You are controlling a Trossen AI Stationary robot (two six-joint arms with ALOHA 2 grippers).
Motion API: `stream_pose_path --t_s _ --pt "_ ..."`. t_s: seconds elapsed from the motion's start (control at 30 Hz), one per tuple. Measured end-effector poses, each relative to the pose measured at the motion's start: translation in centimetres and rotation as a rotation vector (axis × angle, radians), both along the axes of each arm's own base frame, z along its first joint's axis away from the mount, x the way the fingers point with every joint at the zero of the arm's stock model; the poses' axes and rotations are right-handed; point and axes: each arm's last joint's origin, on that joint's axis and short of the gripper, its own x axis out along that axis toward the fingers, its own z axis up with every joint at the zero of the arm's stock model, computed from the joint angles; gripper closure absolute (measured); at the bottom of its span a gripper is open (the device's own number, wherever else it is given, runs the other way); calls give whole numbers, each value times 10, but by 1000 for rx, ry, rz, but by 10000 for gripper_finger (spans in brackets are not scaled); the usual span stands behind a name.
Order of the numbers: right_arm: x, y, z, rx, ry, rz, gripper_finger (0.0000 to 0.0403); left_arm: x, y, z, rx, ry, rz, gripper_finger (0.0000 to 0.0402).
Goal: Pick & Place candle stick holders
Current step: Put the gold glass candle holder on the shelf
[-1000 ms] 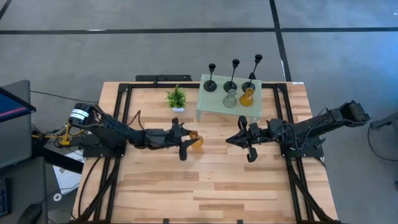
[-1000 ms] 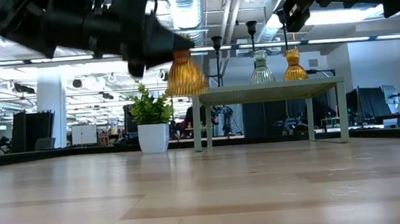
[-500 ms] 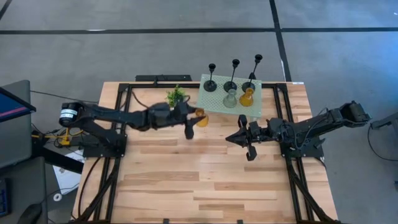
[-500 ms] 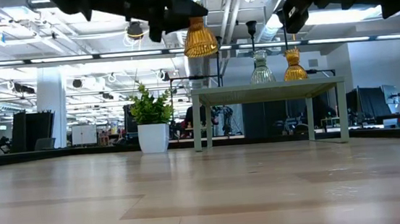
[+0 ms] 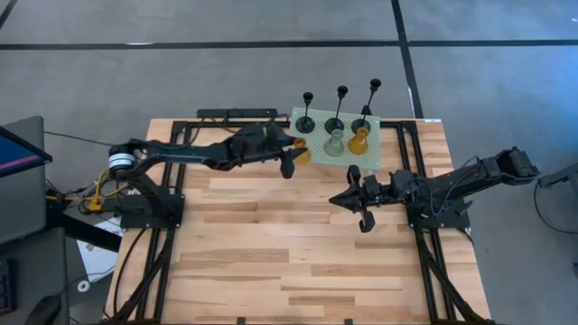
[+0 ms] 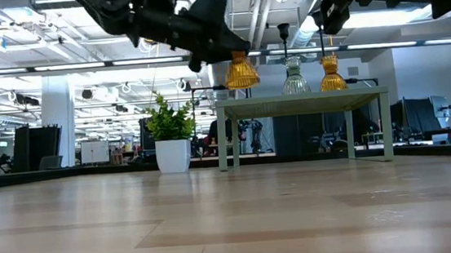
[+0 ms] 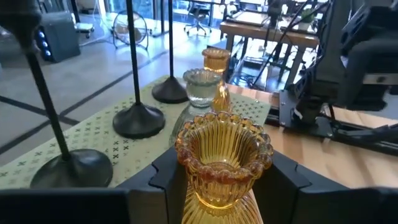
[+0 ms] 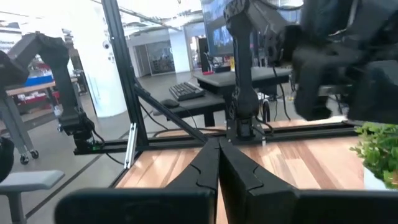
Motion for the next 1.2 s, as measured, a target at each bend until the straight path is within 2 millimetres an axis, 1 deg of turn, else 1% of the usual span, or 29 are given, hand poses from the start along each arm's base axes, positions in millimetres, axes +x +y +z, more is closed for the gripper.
stream_pose_path --t_s 0.17,0.3,0.53,0.7,1.2 --pt "-1 0 1 0 -2 1 403 13 14 -1 -1 12 11 257" --pt "-1 0 -2 -3 21 1 403 15 26 -1 1 4 41 257" --pt "0 0 -4 -6 46 1 403 20 42 -16 -39 31 81 257" --pt "0 0 -4 -6 43 1 403 23 44 -19 -36 17 83 257" --pt "0 0 -4 -6 43 1 403 23 42 -18 -63 -3 59 253"
